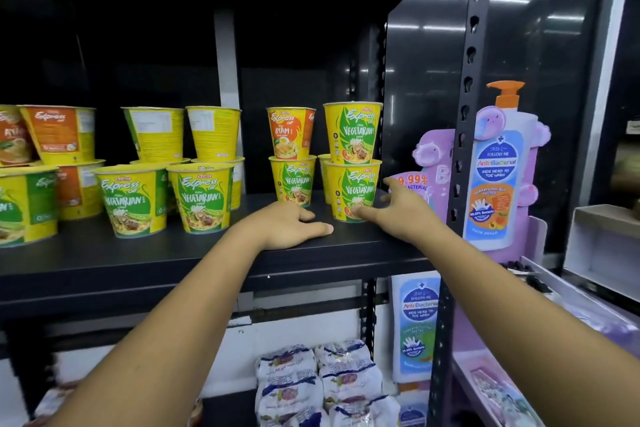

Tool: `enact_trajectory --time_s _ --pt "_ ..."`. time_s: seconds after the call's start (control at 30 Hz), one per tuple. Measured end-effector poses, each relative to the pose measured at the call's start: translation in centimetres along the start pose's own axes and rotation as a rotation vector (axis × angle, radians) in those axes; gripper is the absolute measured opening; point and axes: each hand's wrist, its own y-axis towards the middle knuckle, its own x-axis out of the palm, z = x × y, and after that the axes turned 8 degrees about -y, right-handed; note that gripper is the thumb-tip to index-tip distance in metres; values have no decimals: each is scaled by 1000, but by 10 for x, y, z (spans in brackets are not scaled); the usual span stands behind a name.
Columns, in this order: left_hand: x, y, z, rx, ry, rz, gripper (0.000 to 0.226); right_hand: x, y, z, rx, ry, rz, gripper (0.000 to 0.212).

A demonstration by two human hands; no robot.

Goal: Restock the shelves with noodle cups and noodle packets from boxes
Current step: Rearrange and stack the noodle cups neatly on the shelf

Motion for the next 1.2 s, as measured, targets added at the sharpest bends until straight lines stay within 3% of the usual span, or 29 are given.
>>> enact_trajectory --time_s 0.37,0.9,1.2 --pt "0 0 -2 24 15 -3 78 13 8 -10 -58 177 87 78" --pt "0 -2 0 29 11 -16 75 -11 6 8 103 147 155 61" --pt "1 -1 -1 33 18 -6 76 -4 12 14 126 106 205 64"
